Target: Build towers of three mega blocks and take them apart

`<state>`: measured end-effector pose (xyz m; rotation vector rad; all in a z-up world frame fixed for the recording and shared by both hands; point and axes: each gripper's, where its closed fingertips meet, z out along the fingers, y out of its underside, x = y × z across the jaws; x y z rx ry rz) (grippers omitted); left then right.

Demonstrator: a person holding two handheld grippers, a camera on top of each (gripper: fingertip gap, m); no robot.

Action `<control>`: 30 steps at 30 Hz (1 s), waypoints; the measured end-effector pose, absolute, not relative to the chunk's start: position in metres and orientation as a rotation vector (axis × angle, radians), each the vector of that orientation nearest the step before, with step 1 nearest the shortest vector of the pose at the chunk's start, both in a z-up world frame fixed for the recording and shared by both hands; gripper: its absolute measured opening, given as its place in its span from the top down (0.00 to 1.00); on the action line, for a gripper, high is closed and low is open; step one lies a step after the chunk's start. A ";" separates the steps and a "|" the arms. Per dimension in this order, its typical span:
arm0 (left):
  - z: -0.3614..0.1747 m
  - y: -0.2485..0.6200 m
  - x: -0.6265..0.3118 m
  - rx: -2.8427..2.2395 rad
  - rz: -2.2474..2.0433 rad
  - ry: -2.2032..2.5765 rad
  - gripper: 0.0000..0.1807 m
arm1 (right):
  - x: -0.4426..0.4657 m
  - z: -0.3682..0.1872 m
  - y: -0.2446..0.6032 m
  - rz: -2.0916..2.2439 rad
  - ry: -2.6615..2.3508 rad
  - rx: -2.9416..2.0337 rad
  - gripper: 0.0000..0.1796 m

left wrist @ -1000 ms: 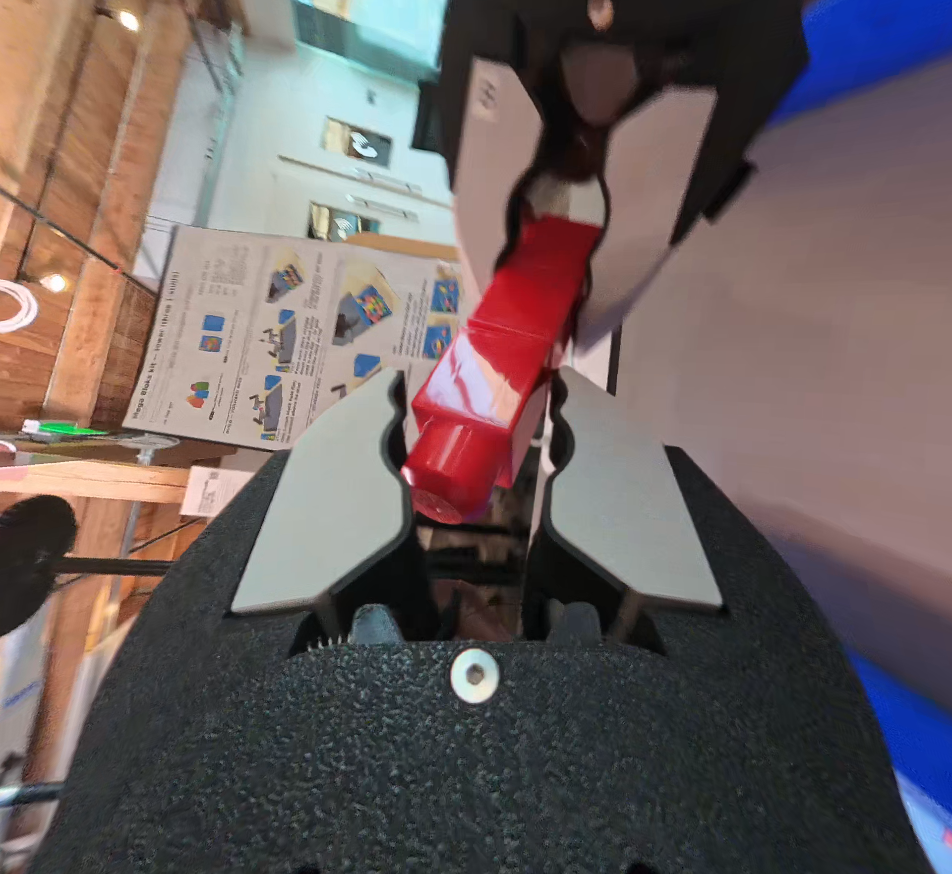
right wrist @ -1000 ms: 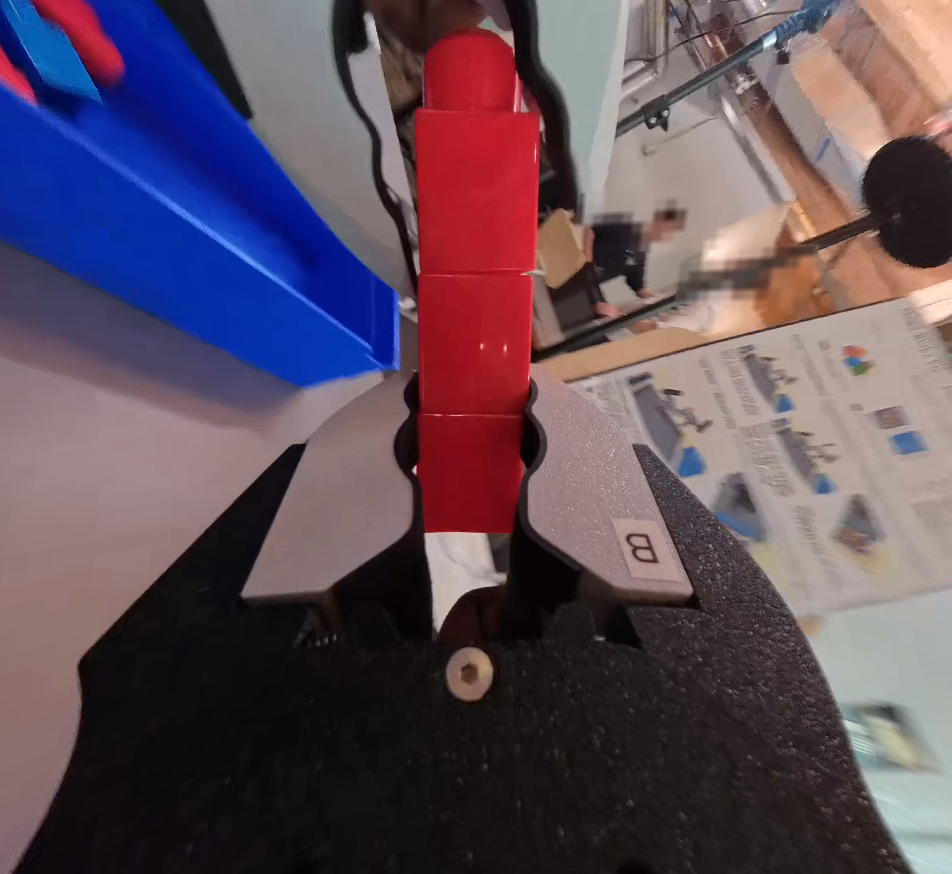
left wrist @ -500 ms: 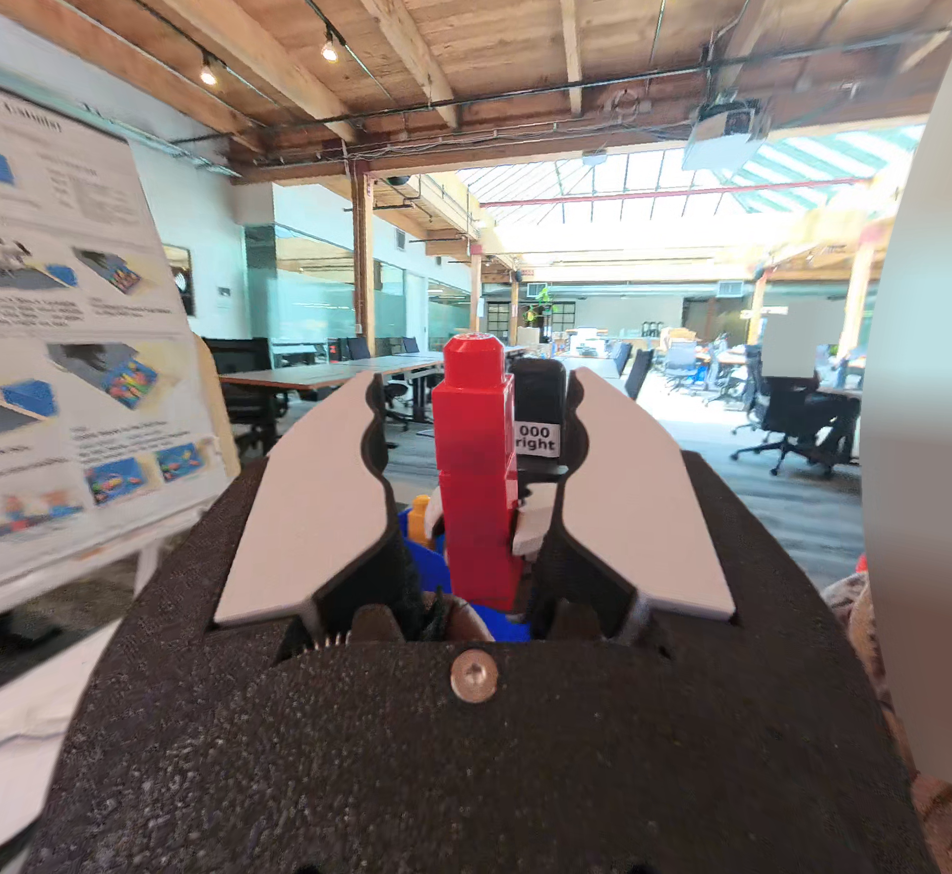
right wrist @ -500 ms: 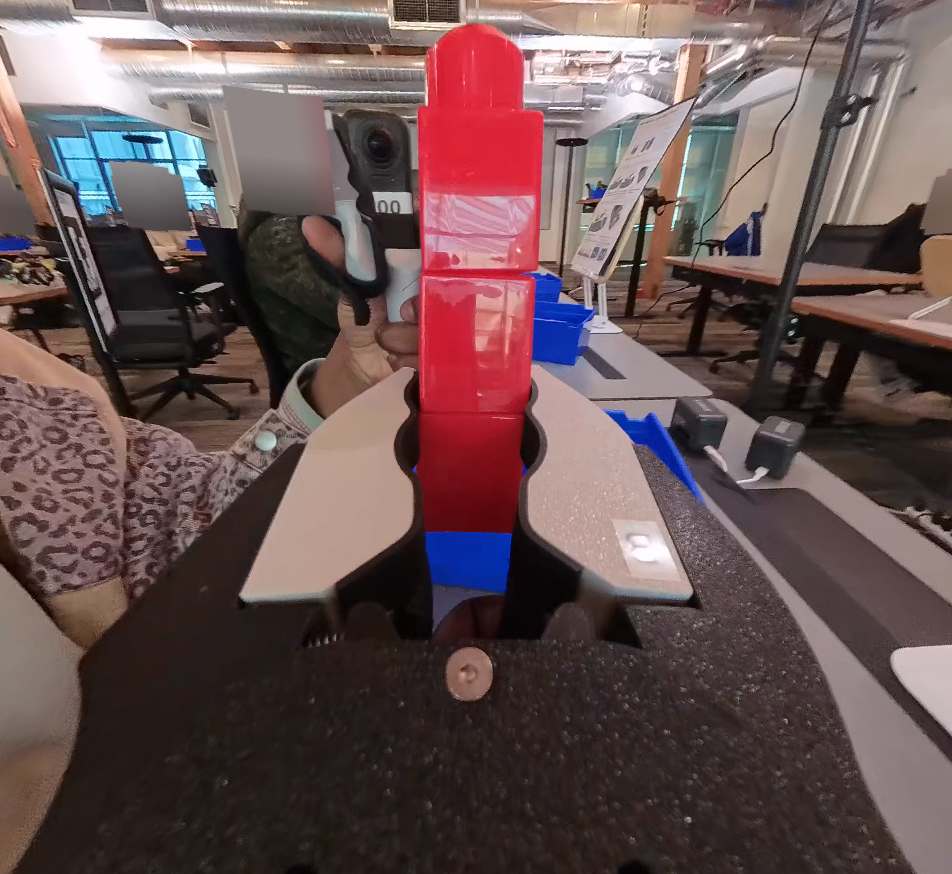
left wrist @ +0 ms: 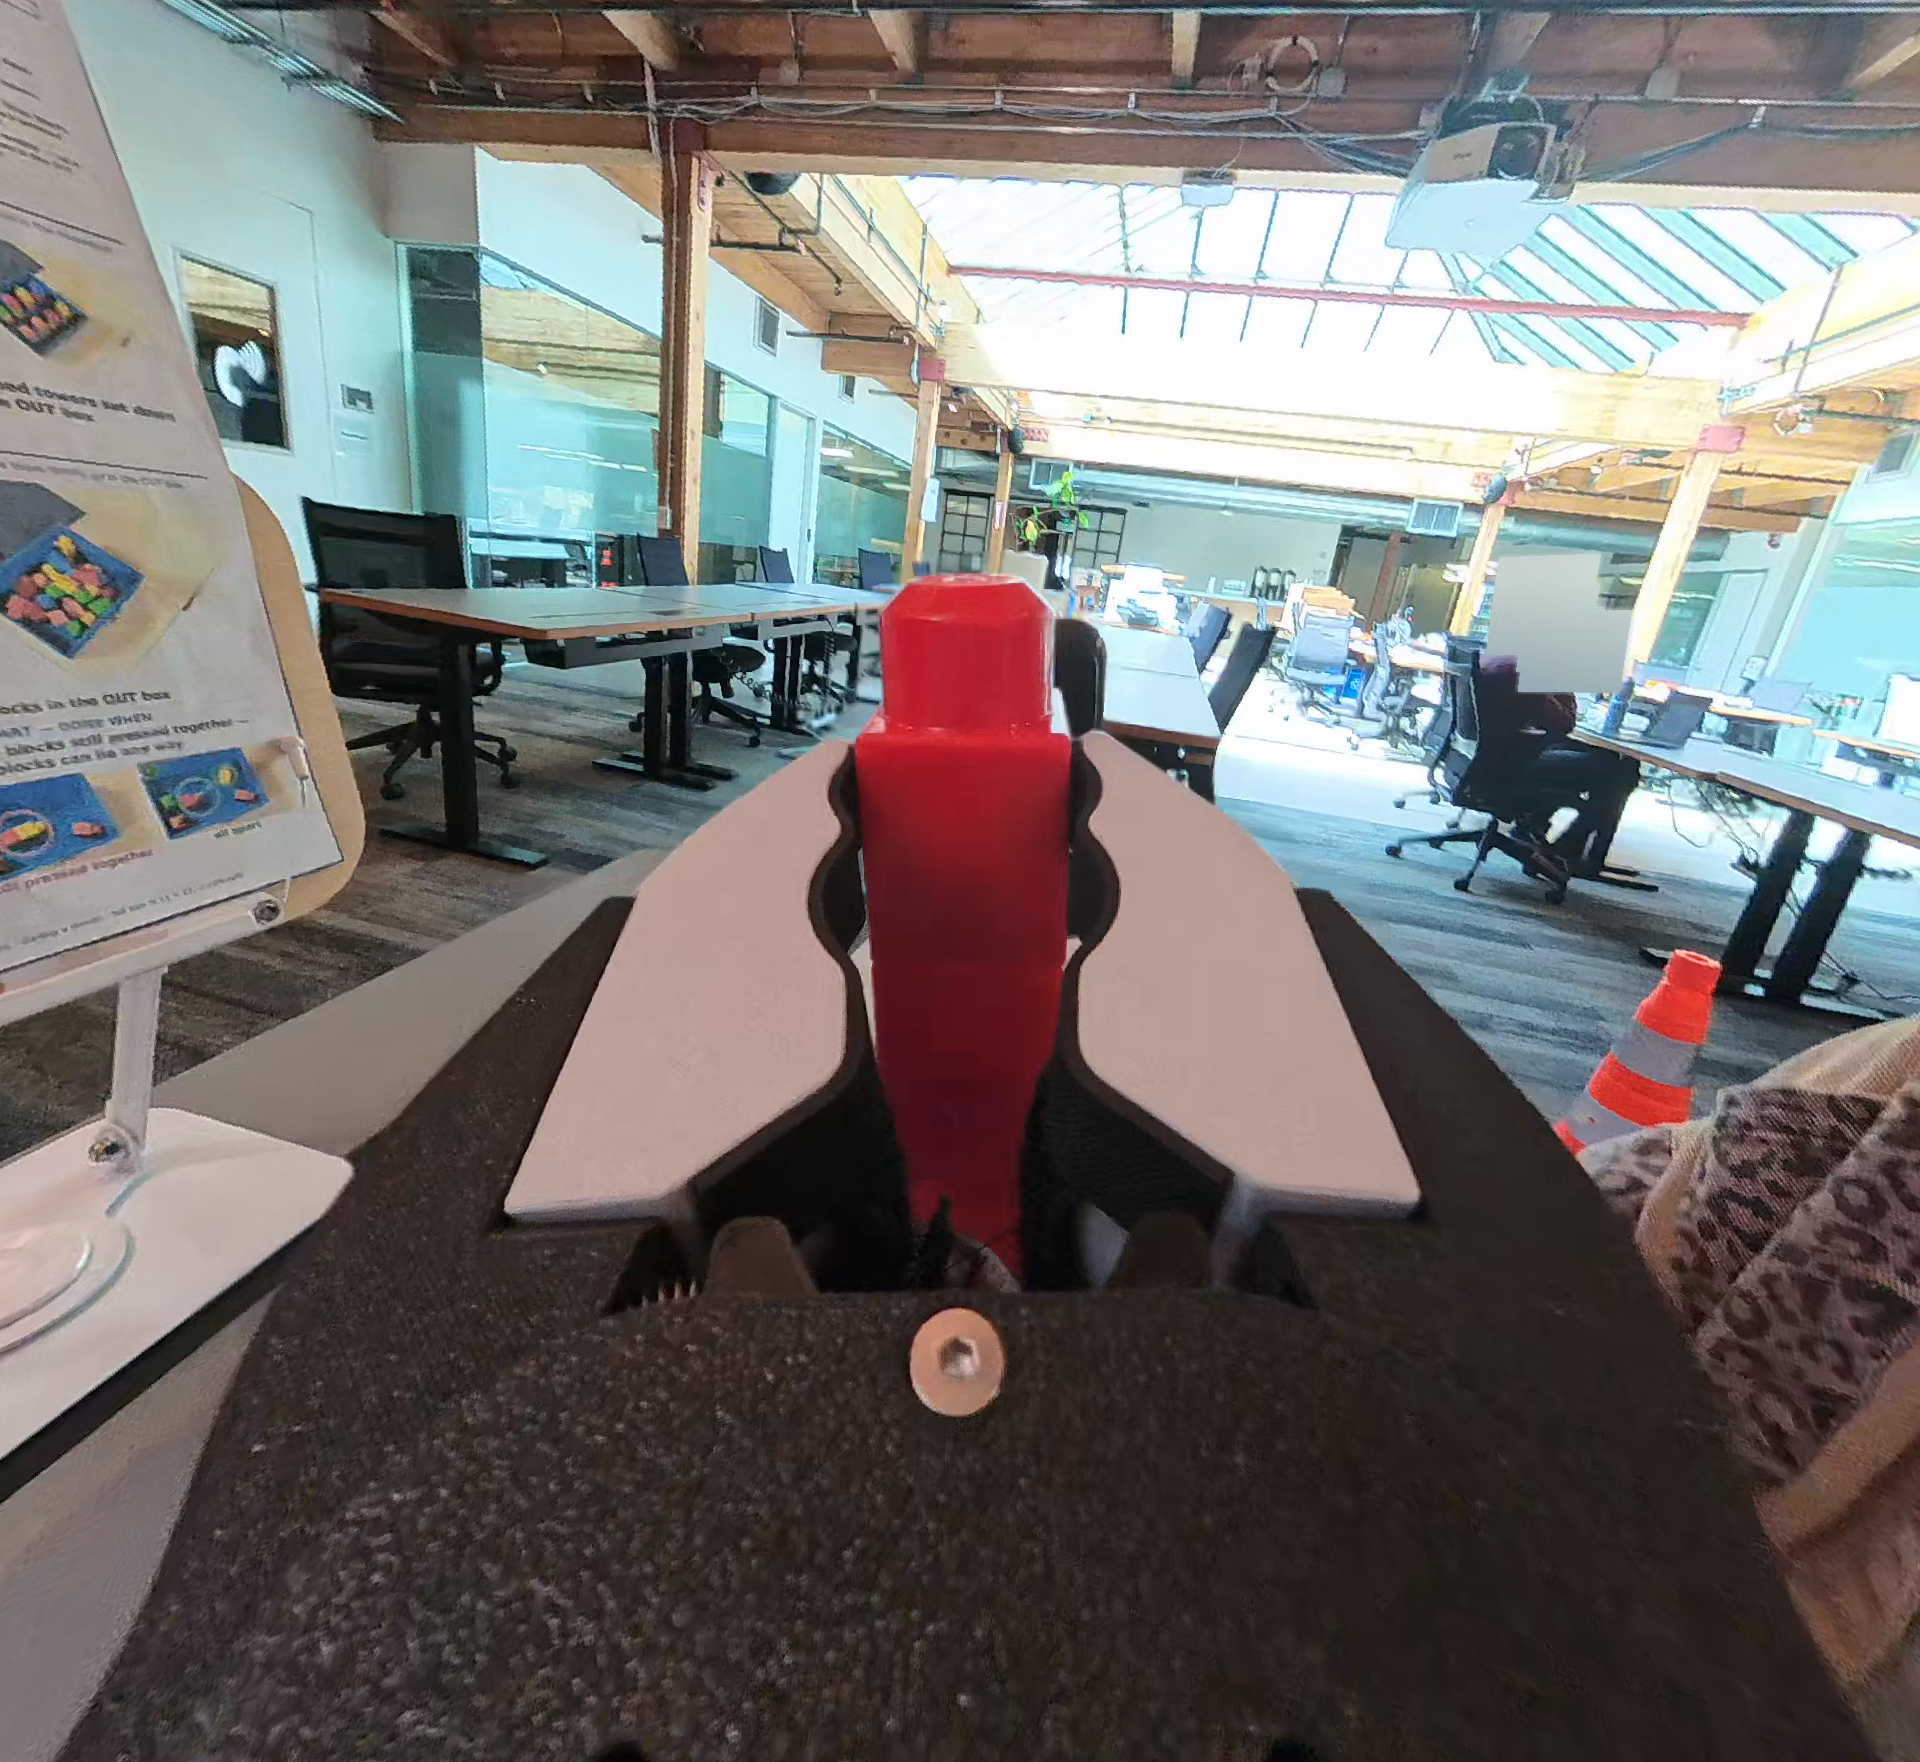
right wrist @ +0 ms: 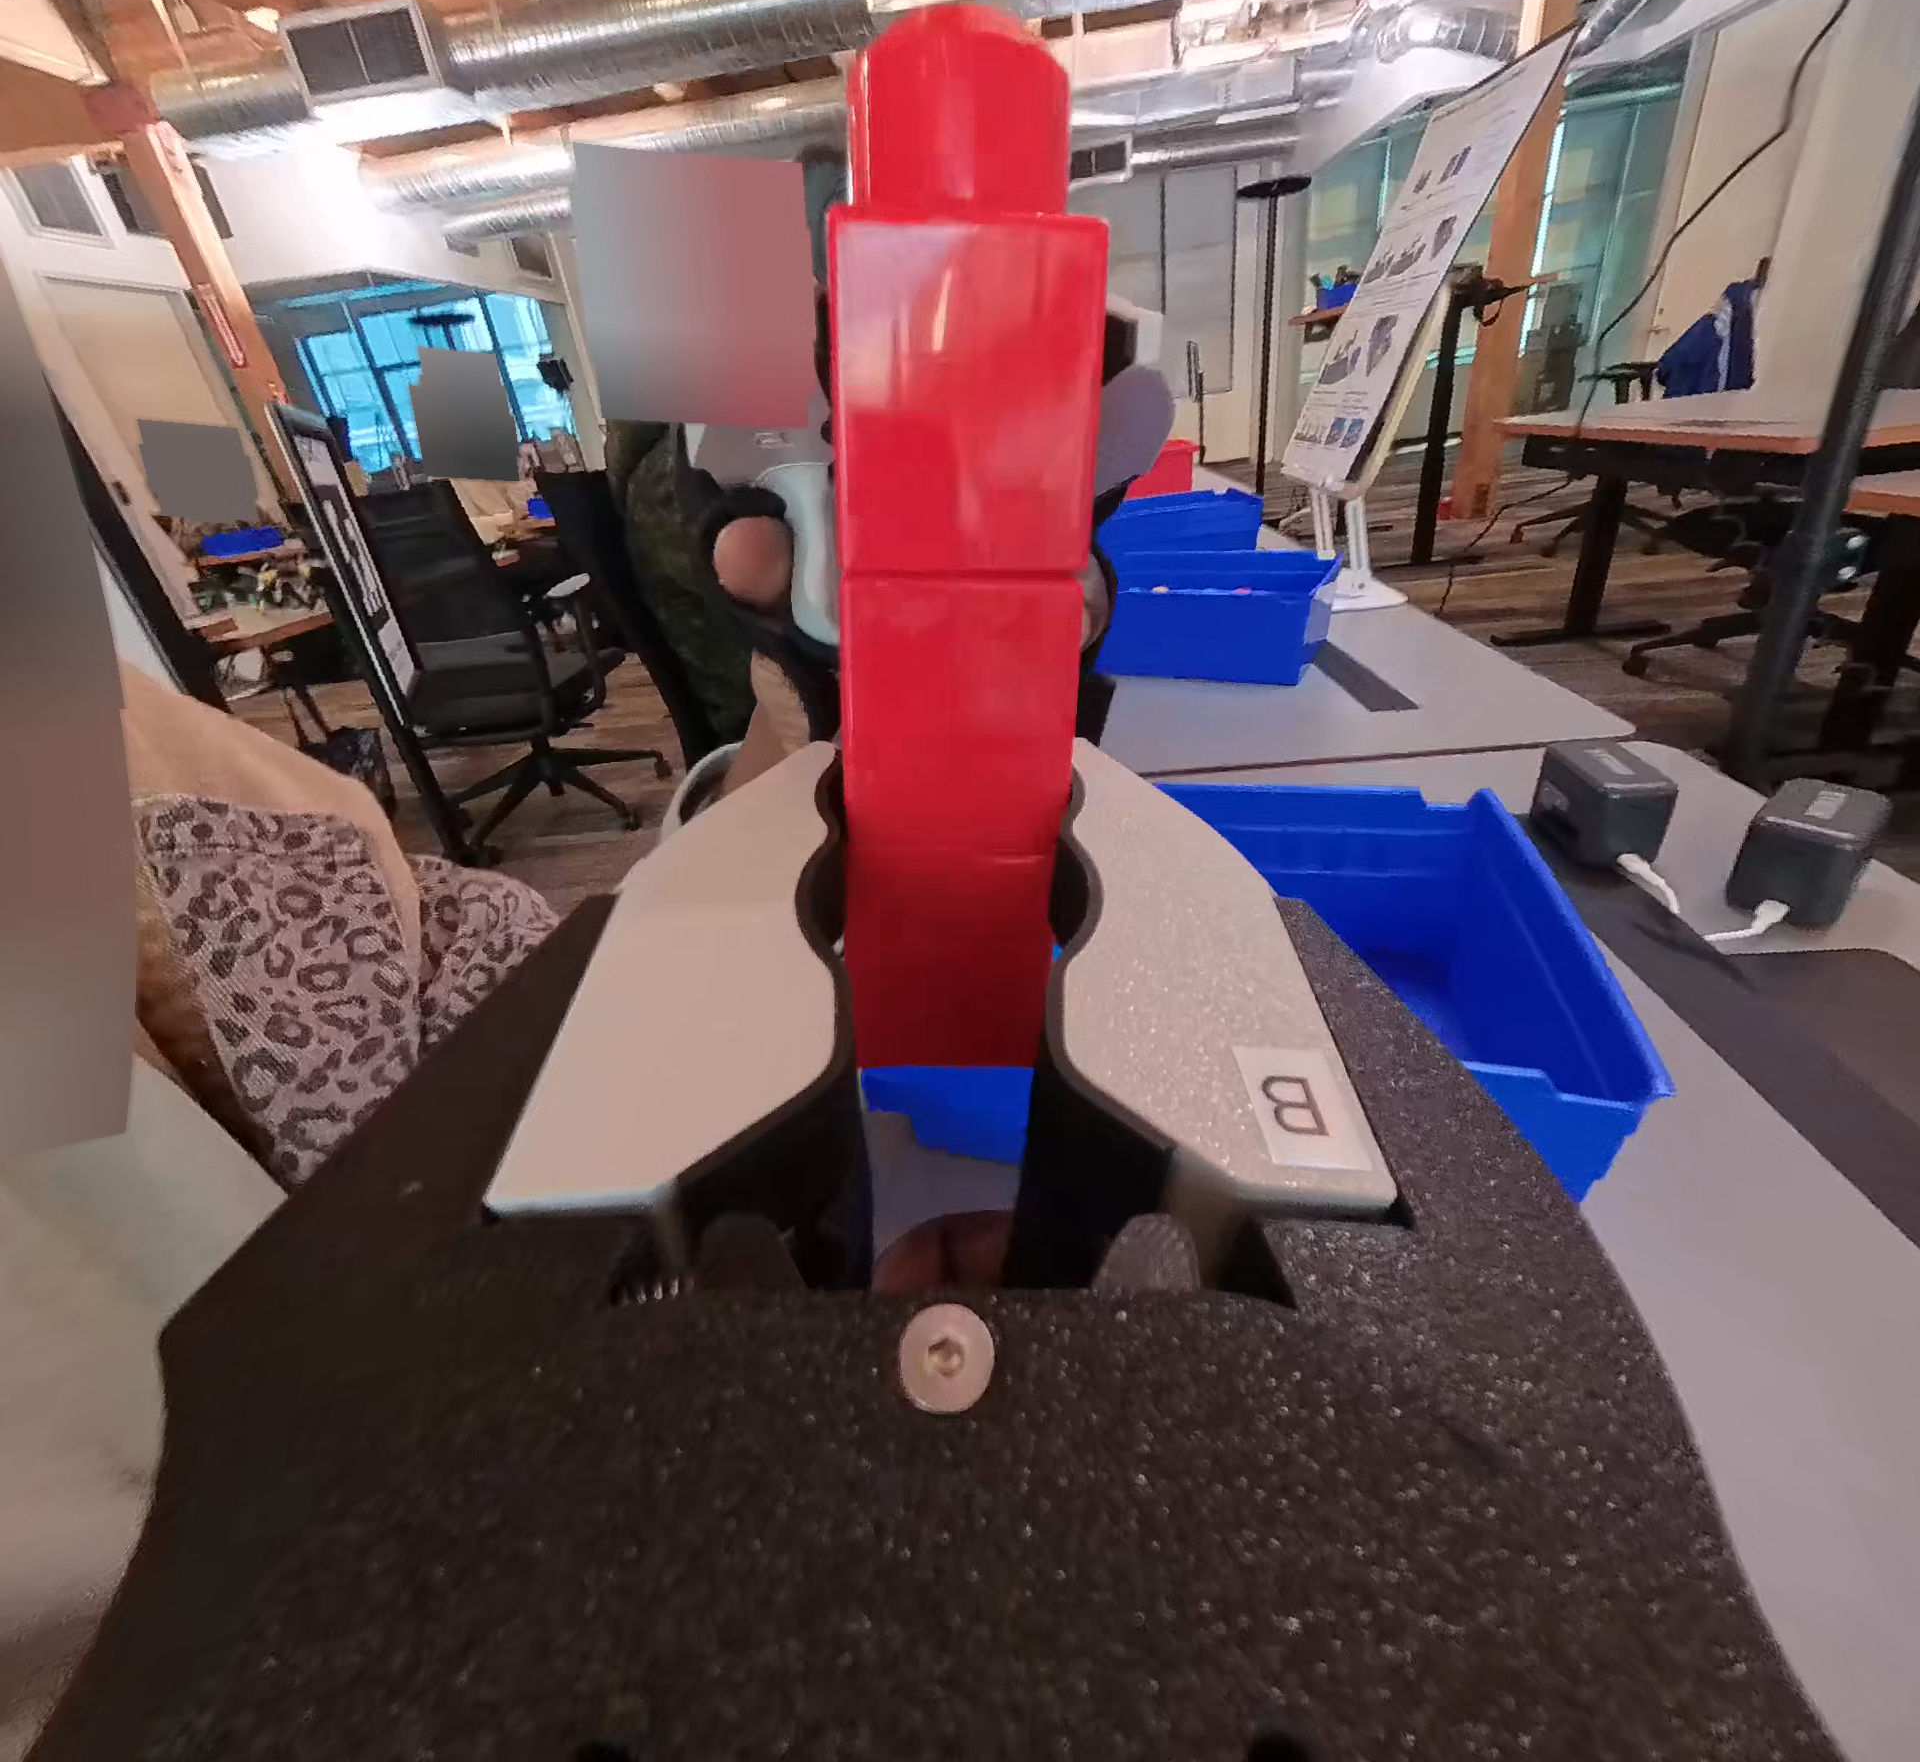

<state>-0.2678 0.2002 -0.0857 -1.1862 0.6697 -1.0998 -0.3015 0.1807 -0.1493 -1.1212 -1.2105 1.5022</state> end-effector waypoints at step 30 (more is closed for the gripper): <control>-0.122 0.193 -0.276 -1.374 -0.916 0.912 0.72 | -0.306 -0.151 0.168 1.602 -1.262 -1.197 0.80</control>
